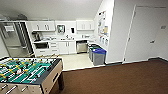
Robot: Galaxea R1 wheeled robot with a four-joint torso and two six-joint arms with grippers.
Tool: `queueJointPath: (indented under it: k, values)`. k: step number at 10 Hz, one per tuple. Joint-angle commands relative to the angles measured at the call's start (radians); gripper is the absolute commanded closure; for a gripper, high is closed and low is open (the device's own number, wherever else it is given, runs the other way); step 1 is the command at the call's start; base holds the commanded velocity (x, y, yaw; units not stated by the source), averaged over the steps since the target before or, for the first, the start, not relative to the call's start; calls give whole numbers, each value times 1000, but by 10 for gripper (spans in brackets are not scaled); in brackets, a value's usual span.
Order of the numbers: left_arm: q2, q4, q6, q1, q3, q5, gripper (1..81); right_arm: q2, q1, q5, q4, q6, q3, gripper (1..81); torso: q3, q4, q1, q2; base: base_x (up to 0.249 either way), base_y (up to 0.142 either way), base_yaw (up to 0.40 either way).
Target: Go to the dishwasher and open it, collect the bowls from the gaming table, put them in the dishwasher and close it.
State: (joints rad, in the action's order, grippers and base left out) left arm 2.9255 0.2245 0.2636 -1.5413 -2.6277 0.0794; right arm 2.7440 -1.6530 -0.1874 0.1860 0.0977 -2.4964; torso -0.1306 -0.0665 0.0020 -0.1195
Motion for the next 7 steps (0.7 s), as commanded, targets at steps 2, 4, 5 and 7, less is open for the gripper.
queueJointPath:
  k: [2,4,5,7]
  values:
    - [-8,-8,5,46,0,-58,811,-24,31,51,6,-3,-4,811,0,0,-1,0,156,0,0]
    - [-8,-8,5,46,1,-58,811,-21,31,51,9,-3,-7,811,0,0,0,0,156,0,0]
    - [-8,-8,5,46,0,-58,811,-21,31,51,9,-3,-8,811,0,0,0,0,155,0,0]
    - [-8,-8,5,46,0,-58,811,-18,31,51,9,-3,-13,811,0,0,-1,0,155,0,0]
